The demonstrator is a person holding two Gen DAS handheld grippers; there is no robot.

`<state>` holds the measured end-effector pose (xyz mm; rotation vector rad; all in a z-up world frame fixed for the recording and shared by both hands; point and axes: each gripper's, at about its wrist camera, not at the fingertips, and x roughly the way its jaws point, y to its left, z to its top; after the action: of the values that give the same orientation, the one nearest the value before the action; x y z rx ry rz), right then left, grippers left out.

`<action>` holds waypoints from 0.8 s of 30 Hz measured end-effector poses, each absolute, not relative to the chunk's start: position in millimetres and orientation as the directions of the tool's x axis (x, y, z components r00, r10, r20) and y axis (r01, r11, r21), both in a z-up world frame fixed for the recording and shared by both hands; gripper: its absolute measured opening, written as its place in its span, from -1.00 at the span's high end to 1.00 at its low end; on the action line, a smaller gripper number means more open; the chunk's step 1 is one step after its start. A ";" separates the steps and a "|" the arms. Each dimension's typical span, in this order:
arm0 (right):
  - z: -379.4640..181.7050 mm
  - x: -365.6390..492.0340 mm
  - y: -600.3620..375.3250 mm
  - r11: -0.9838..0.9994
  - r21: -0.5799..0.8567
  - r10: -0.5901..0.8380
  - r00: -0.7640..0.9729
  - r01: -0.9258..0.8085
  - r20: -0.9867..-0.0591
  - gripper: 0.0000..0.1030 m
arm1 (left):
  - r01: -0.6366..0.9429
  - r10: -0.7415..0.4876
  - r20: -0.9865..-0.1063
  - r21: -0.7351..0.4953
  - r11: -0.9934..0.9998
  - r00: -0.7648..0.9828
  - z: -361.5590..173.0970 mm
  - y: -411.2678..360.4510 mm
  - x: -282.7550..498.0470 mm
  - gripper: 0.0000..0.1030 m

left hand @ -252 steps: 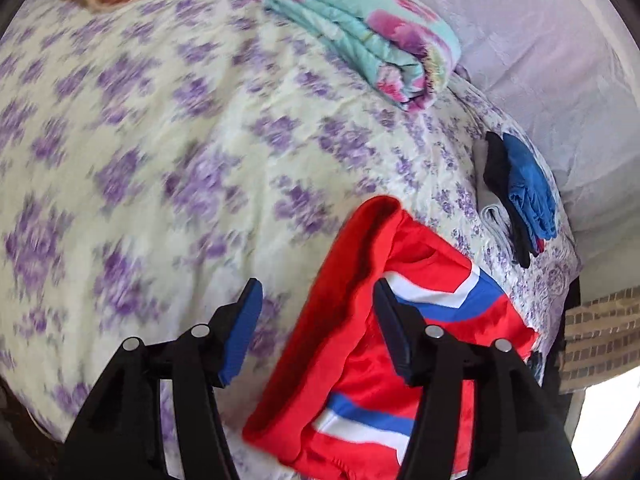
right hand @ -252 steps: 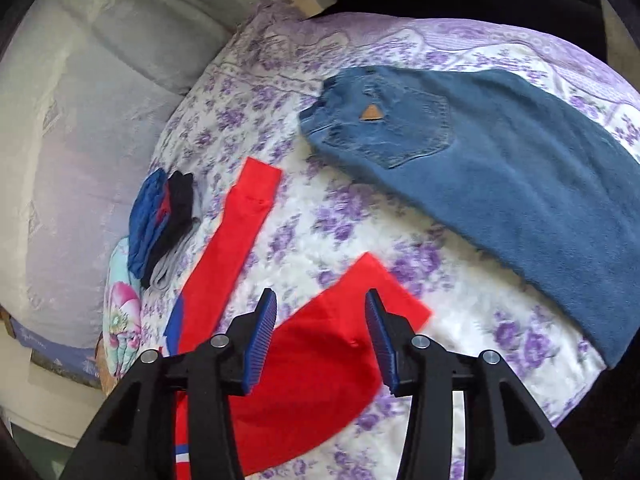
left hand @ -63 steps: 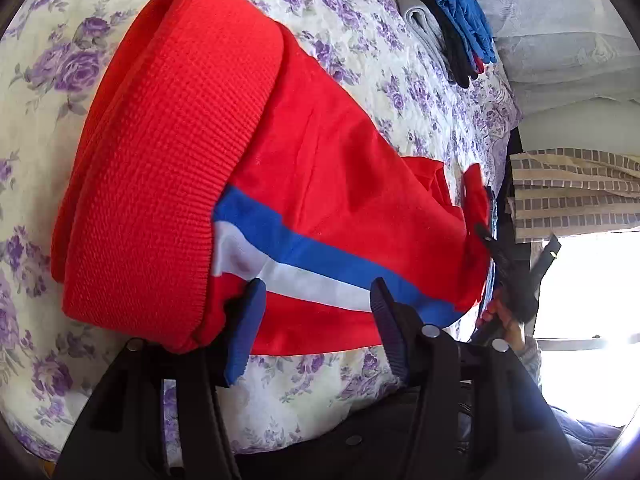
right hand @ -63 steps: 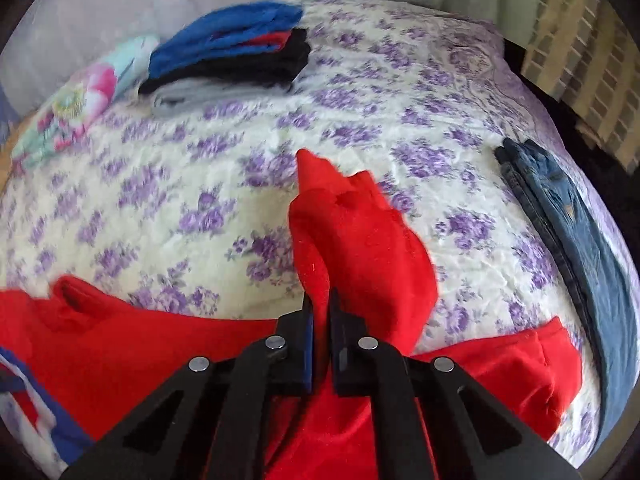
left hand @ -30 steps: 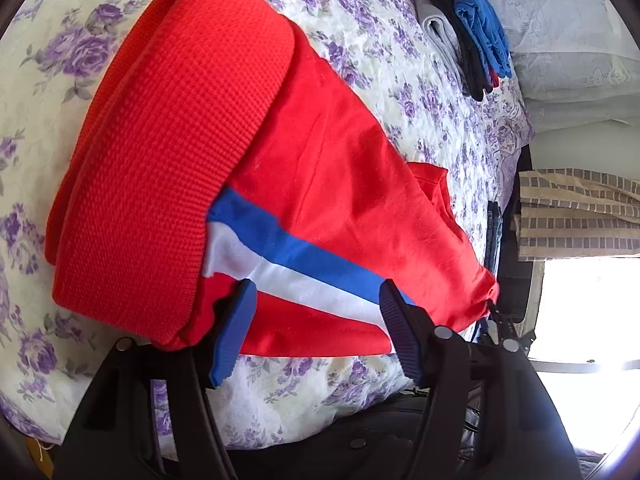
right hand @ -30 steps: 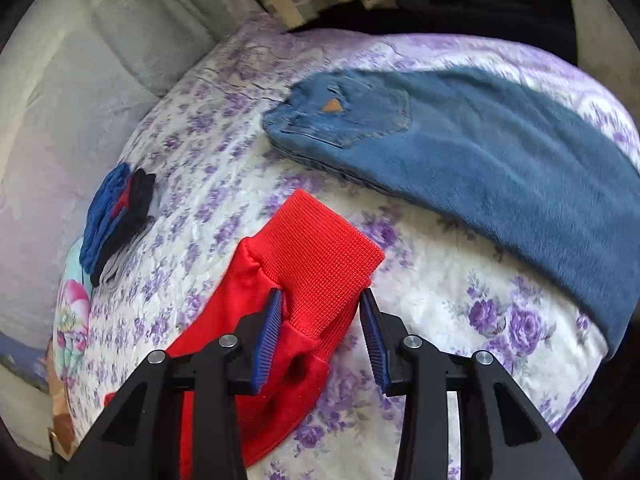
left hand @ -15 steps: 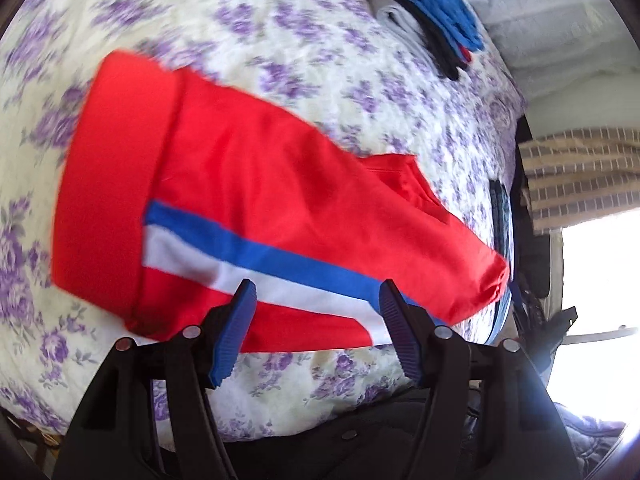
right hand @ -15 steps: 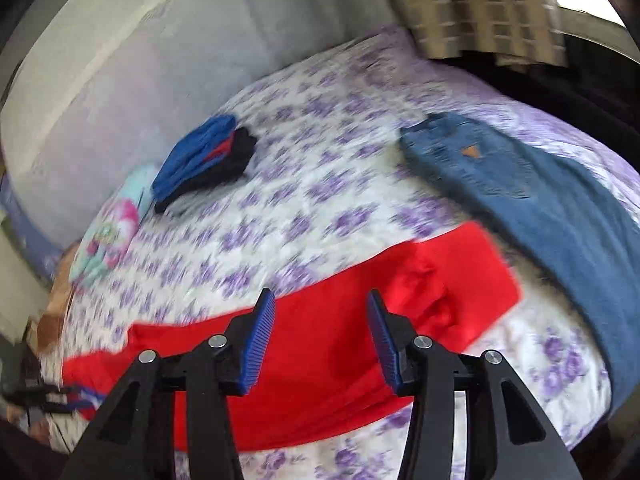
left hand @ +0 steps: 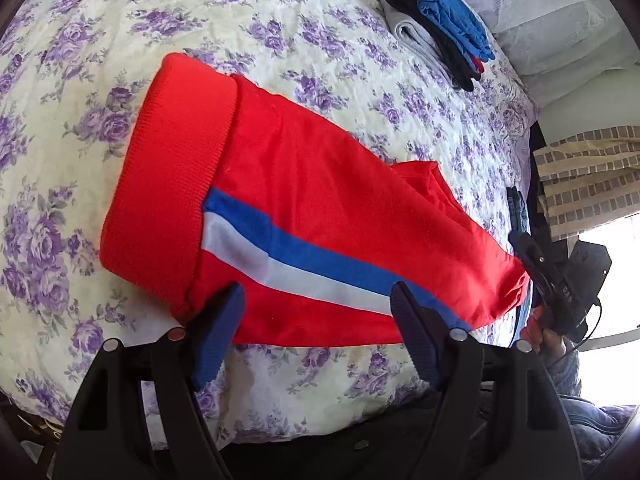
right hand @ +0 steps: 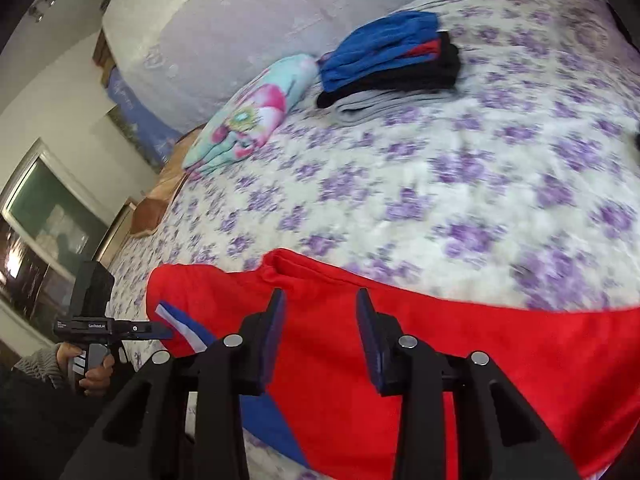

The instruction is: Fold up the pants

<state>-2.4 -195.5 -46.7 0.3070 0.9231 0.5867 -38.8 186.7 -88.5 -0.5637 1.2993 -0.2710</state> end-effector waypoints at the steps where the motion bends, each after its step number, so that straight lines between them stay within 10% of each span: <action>1: -48.6 6.6 -178.0 0.793 0.477 0.609 0.441 -0.380 -0.659 0.57 | -0.128 -0.494 -0.825 -0.541 0.831 0.275 -86.7 189.9 -41.5 -0.41; 24: -83.0 79.6 -64.6 0.696 0.322 0.561 0.207 -0.642 -0.801 0.82 | -0.256 -0.484 -0.803 -0.578 0.775 0.347 -93.8 208.3 -50.3 -0.41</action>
<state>79.6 -64.6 -83.0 -0.0875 1.0742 0.8394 -50.3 208.3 -93.8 -0.7132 1.2362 -0.1655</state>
